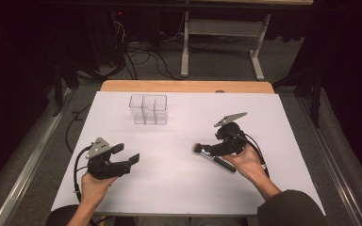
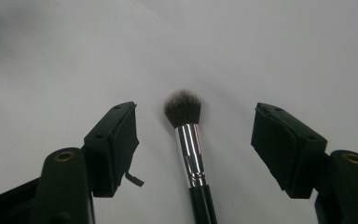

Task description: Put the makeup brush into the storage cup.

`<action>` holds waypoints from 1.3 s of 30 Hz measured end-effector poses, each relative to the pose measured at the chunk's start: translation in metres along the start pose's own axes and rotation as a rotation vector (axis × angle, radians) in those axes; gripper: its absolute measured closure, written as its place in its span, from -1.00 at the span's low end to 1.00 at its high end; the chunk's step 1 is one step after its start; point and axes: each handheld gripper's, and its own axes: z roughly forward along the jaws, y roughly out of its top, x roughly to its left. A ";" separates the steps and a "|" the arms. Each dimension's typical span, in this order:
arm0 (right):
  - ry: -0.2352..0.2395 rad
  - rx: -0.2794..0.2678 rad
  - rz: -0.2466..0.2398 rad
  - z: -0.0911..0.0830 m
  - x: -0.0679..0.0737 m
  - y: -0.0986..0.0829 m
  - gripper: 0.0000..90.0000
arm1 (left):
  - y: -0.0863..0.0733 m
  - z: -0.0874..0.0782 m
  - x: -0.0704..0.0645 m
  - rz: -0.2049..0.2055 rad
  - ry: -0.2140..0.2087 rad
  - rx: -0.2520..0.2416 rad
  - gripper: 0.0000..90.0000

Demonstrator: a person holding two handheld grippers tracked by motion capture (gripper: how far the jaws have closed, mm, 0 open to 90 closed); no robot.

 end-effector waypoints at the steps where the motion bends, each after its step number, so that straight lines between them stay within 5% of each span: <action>1: 0.000 0.000 0.000 0.000 0.000 0.000 -0.25 | 0.000 0.000 0.000 0.000 0.000 0.000 -0.45; 39: 0.015 0.288 -0.090 0.013 -0.001 0.002 0.03 | 0.000 0.000 0.000 0.001 -0.008 0.000 -0.46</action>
